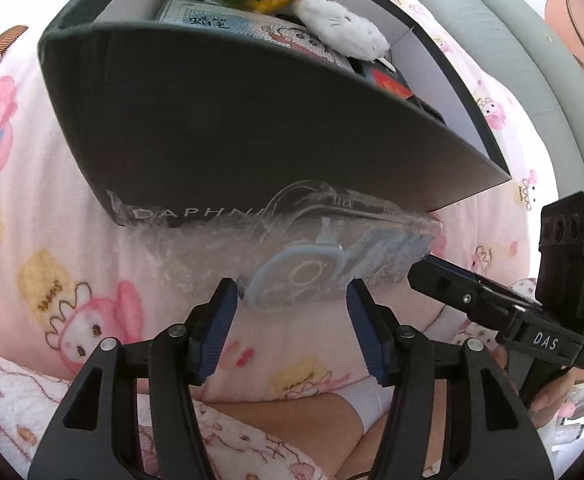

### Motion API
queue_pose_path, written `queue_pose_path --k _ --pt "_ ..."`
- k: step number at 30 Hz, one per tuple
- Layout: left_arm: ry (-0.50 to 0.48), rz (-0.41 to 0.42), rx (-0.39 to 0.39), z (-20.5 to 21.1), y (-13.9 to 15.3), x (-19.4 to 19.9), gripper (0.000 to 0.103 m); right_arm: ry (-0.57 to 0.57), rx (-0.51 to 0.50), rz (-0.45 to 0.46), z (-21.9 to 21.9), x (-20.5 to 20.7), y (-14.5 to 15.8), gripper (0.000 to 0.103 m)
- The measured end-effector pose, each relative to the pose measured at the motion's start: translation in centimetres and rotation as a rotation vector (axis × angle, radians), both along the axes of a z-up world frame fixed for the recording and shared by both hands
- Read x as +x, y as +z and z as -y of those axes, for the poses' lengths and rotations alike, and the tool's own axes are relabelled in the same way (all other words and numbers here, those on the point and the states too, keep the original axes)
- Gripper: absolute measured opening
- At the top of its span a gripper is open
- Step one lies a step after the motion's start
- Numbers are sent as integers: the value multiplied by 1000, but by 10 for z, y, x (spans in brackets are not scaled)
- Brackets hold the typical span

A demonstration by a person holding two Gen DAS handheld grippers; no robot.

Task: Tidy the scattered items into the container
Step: 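Grasp the clear phone case with the left gripper and lift it, then carry the case over the black box with the left gripper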

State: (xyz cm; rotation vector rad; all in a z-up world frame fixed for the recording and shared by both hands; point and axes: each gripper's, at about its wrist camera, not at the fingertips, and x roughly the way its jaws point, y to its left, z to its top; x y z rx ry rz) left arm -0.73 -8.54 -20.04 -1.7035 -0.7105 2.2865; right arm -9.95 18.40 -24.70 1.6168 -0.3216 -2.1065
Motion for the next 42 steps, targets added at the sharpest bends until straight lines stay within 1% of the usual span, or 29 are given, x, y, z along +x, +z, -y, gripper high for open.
queue_pose_path --k 1,3,5,7,10,13,16,17,19,20,21,22,24,25,26,28,29,30,32,33,35,37,38,40,41,42 --pt "9 7 5 1 -2 -1 58 -1 -11 1 0 0 0 66" --pt "18 25 25 2 -6 -4 58 -7 -32 31 -1 -2 -4 66" --pt "23 36 47 3 -8 -5 61 -5 -57 60 -2 -4 -6 66" --pt "21 49 67 3 -10 -6 62 9 -63 71 -3 -2 -6 66" --pt "39 81 73 1 -14 -7 62 19 -71 95 -1 -1 -8 66" --pt "56 98 75 1 -19 -13 62 0 -68 113 3 -6 -14 66" --pt "80 73 36 -1 -13 -3 62 -38 -68 90 4 -10 -13 66" --pt "87 61 40 1 -18 -8 62 -54 -78 69 2 -11 -10 66" --pt "110 31 49 4 -14 -8 61 -94 -104 26 -5 -11 -2 66" --pt "115 23 50 4 -14 -8 61 -106 -113 22 -7 -11 -1 66" --pt "113 23 47 2 -15 -10 61 -114 -119 29 -6 -12 -3 66" --pt "103 41 38 -1 -18 -13 61 -108 -114 51 -3 -13 -7 66" --pt "81 109 17 -11 -32 -21 61 -85 -72 110 8 -16 -20 66" --pt "77 122 5 -16 -35 -24 61 -76 -53 127 13 -17 -25 66" --pt "71 120 -1 -19 -36 -26 61 -69 -47 135 17 -17 -27 66" --pt "44 114 12 -25 -34 -27 61 -45 -57 159 27 -19 -33 66" --pt "37 105 14 -27 -33 -27 61 -36 -49 165 31 -17 -35 64" --pt "36 90 13 -29 -30 -26 60 -18 -23 161 36 -14 -35 62" --pt "35 52 16 -36 -22 -17 58 6 -13 135 42 -8 -28 58" --pt "38 34 20 -37 -14 -13 57 16 -24 110 43 -4 -21 58" --pt "33 -4 54 -24 0 -5 52 10 -47 80 42 3 -7 58" --pt "27 -44 94 -25 19 1 51 14 -65 50 43 9 7 55" --pt "16 -65 100 -28 28 3 50 18 -90 40 43 11 16 53" --pt "-16 -116 95 -33 53 4 47 43 -157 14 48 13 36 49" --pt "-19 -139 85 -24 68 8 47 56 -177 -14 53 14 49 44" --pt "-16 -163 72 -22 79 9 47 59 -174 -38 51 13 58 43"
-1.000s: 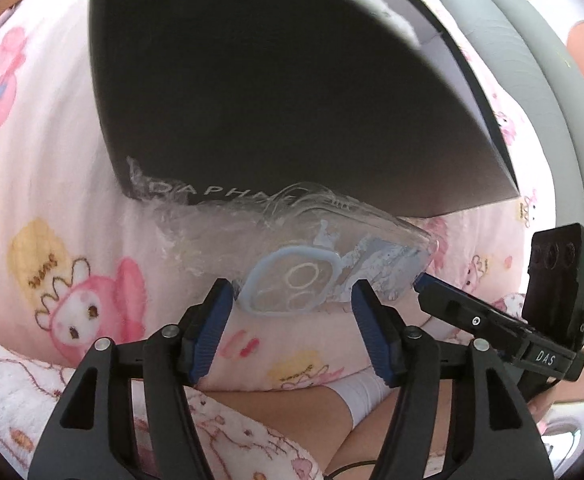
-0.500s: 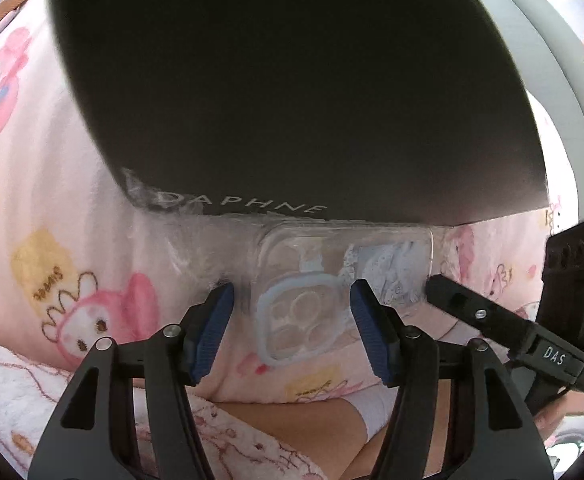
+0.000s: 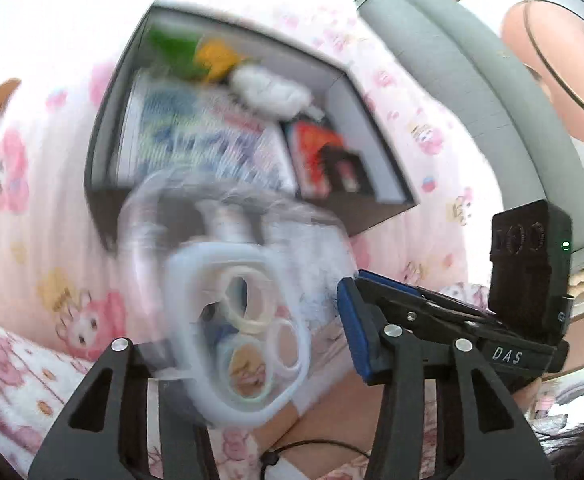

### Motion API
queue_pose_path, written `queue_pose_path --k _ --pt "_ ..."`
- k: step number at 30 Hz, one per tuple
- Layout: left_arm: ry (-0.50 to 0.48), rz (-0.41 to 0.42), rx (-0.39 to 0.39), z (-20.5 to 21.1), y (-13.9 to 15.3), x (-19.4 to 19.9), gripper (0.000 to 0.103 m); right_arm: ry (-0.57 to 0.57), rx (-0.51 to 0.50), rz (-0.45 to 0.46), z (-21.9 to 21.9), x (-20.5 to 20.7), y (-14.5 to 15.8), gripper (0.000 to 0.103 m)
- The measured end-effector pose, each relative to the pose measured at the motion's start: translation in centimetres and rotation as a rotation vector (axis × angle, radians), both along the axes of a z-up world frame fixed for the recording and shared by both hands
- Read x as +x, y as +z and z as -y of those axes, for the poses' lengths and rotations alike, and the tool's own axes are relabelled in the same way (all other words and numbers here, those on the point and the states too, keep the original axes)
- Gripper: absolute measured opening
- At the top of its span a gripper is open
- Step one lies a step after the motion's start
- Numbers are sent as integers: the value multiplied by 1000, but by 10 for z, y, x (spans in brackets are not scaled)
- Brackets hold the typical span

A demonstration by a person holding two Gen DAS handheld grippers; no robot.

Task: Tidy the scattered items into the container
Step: 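Carry the case over the black box with the left gripper, then close the right gripper on the case edge while the left gripper releases it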

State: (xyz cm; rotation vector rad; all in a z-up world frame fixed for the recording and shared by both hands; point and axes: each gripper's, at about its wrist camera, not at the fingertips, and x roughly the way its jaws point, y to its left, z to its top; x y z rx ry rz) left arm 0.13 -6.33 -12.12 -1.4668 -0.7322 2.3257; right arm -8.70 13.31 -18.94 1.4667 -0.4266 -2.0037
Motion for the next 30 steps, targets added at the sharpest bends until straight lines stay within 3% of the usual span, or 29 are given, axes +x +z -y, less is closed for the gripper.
queue_pose_path --k 3,9,14,21,24,30 --pt "5 -46 -29 1 18 -8 45 6 1 -75 0 -6 22 43" --pt "-31 -52 -47 10 25 -29 49 18 4 -60 5 -29 12 42" --pt "-20 -58 -30 11 22 -35 52 -12 -30 10 -10 -30 1 42" --pt "-4 -61 -8 17 24 -35 51 24 -81 77 -13 -6 -19 42" --pt "14 -69 -5 18 26 -32 49 58 -123 81 -14 8 -14 44" --pt "51 -77 29 23 25 -27 46 123 -110 18 3 22 11 46"
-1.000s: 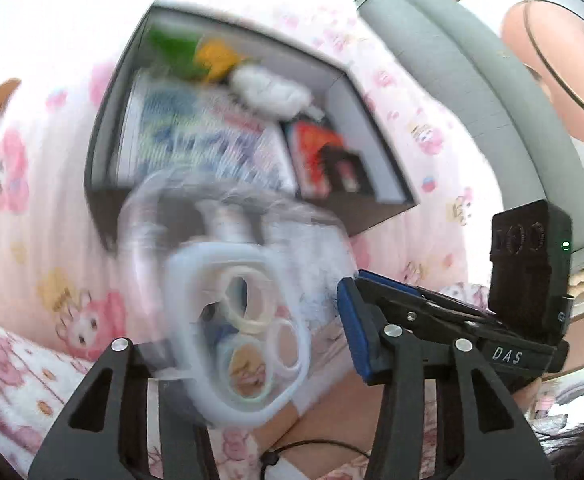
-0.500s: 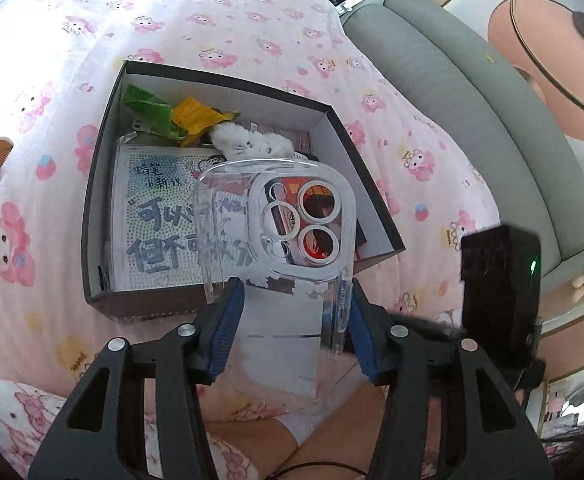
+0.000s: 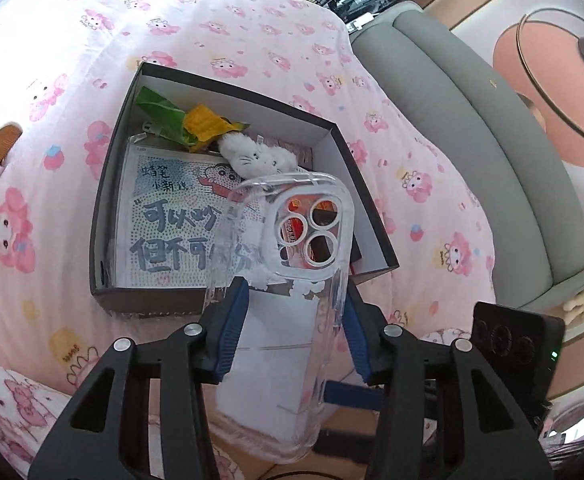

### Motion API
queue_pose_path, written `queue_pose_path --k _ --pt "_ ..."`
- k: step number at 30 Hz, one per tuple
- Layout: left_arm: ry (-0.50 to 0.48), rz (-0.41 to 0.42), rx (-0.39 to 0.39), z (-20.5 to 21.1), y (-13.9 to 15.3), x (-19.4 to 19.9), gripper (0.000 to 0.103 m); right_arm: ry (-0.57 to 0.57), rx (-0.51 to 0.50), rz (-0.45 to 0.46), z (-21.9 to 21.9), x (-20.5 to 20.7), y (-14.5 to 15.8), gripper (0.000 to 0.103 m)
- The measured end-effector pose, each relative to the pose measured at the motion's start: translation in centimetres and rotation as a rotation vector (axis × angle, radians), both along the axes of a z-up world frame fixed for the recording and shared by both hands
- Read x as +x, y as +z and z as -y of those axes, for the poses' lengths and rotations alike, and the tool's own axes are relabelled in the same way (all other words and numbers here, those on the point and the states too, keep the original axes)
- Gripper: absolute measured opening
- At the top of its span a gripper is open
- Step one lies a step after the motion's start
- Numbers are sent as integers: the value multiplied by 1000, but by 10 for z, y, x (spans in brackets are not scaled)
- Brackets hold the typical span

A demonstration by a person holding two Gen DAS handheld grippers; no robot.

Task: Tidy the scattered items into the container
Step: 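Close the right gripper on the case edge while the left gripper releases it, then lower the case into the black box with the right gripper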

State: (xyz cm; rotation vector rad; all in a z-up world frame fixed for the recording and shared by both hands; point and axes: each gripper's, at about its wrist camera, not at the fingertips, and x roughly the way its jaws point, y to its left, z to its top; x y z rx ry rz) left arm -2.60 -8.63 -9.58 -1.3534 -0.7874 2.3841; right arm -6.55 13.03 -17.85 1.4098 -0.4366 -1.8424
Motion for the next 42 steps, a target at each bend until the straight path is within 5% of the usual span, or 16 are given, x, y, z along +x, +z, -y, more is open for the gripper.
queue_pose_path --k 7,12,13,14,16,20,24,30,37,40,42 --pt "28 4 55 9 -4 7 46 14 -18 -63 7 6 25 51" --pt "46 9 97 12 -10 13 46 -4 108 -89 27 -5 11 54" --pt "48 8 108 13 -11 14 45 -25 147 -64 30 -10 1 47" --pt "45 12 111 13 -11 13 45 -37 162 -47 30 -13 -3 25" --pt "43 4 109 13 -8 13 43 -57 150 -16 27 -20 -7 23" --pt "-13 -40 138 7 9 0 26 -39 136 -131 30 -18 24 8" --pt "-30 -80 102 1 26 -23 26 -64 151 -252 25 -37 61 8" --pt "5 -37 127 9 7 -45 28 -77 167 -218 24 -81 55 9" --pt "64 -97 102 37 23 -51 28 41 239 -380 52 -99 75 9" --pt "91 -70 74 49 17 -59 28 120 334 -509 73 -104 71 8" --pt "101 -9 28 52 2 -62 28 197 394 -504 85 -111 54 8"
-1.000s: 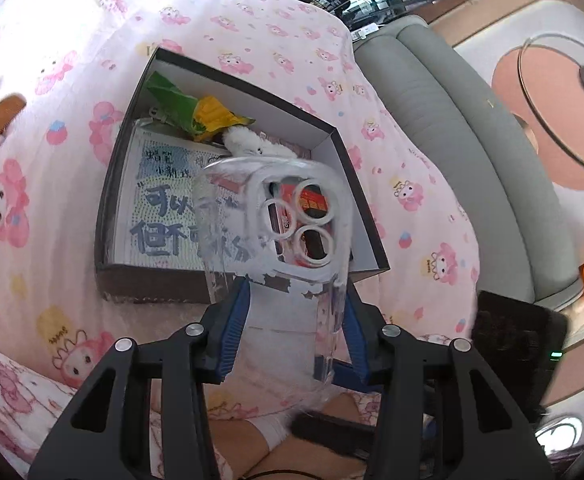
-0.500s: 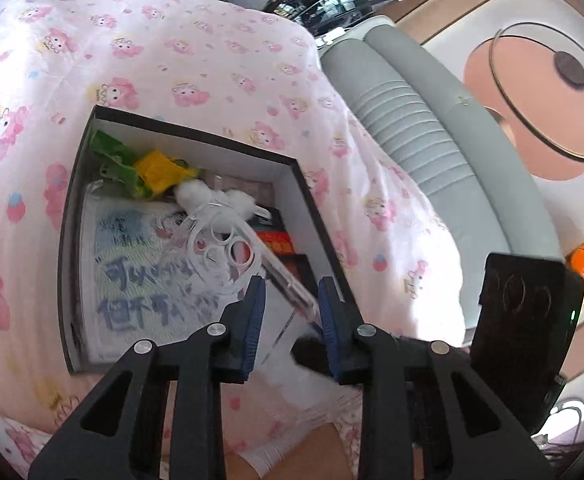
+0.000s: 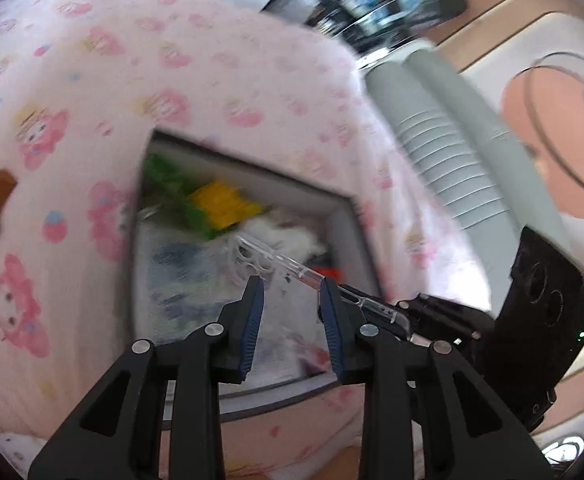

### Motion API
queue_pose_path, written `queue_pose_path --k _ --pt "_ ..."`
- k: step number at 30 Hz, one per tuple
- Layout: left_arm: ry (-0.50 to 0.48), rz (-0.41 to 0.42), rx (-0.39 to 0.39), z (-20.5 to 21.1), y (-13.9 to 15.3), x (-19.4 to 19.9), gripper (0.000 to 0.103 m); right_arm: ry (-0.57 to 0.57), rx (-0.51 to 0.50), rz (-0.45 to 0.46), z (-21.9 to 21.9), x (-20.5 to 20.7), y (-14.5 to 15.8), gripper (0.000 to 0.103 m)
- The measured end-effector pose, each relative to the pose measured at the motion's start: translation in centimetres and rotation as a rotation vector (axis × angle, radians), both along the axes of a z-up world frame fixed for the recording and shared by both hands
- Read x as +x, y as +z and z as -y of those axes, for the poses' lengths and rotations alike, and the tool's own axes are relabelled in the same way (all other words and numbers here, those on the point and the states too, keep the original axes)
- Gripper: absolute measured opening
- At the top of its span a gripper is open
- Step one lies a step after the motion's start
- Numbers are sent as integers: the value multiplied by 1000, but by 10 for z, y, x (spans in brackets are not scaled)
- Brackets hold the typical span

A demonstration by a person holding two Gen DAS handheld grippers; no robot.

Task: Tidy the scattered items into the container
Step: 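Lower the case into the black box with the right gripper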

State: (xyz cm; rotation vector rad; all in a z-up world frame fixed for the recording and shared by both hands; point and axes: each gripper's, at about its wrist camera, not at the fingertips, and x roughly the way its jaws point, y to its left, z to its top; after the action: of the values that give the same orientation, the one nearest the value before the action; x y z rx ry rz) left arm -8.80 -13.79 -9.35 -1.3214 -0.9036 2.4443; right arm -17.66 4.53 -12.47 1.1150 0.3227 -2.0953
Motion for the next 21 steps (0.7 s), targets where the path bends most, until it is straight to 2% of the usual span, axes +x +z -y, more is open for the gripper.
queue_pose_path --k 4,6,9,13,15,17,19,21 --pt "-6 84 -50 0 -26 3 28 53 45 131 6 -2 -37 8" --pt "-13 72 -62 -1 -27 4 28 60 60 122 7 3 -45 8" --pt "-2 61 -40 2 -26 2 29 60 41 171 -1 -1 -47 10" --pt "43 -39 -72 8 -4 9 31 121 36 146 -4 13 -44 10" --pt "40 -11 -73 9 -4 1 32 153 33 142 0 19 -43 10" --pt "1 28 -114 2 -6 -9 32 171 42 128 2 24 -41 11" --pt "-57 121 -156 -11 -16 -15 32 185 39 125 -1 29 -38 12" --pt "-96 181 -137 -18 -26 -12 32 181 31 132 -9 30 -35 12"
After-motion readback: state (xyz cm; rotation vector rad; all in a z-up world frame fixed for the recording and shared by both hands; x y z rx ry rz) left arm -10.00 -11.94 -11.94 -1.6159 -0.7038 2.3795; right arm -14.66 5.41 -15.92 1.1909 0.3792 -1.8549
